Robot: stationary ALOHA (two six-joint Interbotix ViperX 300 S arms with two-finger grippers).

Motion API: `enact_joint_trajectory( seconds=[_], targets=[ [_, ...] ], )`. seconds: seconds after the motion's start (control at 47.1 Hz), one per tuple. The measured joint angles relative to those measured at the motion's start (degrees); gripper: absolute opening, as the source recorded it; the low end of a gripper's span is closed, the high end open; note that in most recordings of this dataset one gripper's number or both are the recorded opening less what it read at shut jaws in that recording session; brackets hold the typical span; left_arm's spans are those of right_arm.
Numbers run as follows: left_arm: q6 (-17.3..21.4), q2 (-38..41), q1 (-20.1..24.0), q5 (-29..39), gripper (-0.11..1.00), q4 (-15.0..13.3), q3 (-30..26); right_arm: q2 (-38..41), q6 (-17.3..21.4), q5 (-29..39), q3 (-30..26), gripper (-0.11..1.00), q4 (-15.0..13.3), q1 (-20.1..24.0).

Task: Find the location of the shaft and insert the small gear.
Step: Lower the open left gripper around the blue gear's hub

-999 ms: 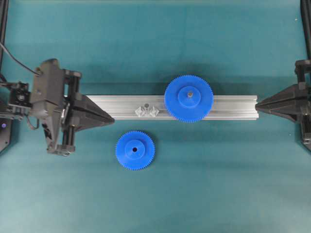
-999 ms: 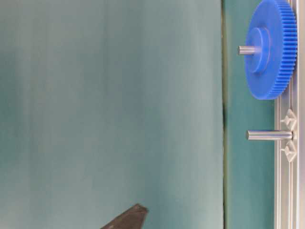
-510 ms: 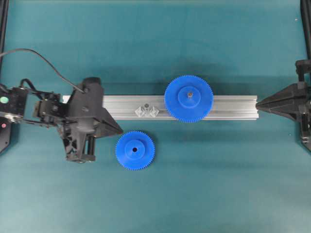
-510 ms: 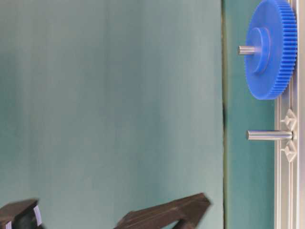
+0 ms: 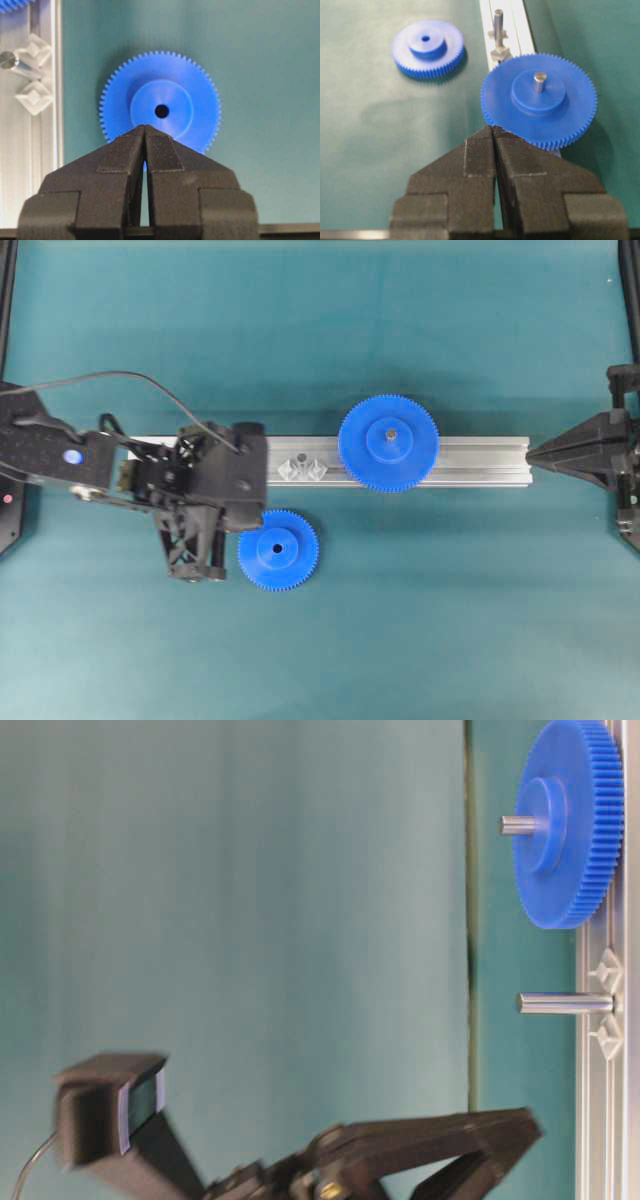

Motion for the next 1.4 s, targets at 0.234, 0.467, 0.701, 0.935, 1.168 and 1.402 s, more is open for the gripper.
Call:
enact_joint_trajectory(
  seconds=[0.234,0.467,0.701,0.935,1.168,1.402],
  targets=[
    [0.0,4.9,-0.8,4.7,0.00,0.0,-4.1,0.1,0.0,0.0,0.4,0.03,0.0,-0.6],
    [0.1,9.8,-1.4,7.5,0.00,0.0,-8.3,0.1,0.0,0.0,0.7,0.03,0.0,-1.2],
    [0.1,12.7,-1.9,10.4,0.00,0.0,-10.6,0.1,0.0,-0.1,1.2,0.03,-0.1,-1.6],
    [0.1,14.8,-1.9,13.6,0.00,0.0,-12.9,0.1,0.0,-0.3,1.5,0.03,0.0,-1.9],
    [0.2,15.9,-2.0,15.1,0.00,0.0,-14.7,0.0,0.0,-0.3,1.7,0.03,0.0,-2.1],
    [0.1,16.3,-1.9,15.8,0.00,0.0,-14.9,0.0,0.0,-0.4,1.8,0.03,0.0,-2.1]
  ],
)
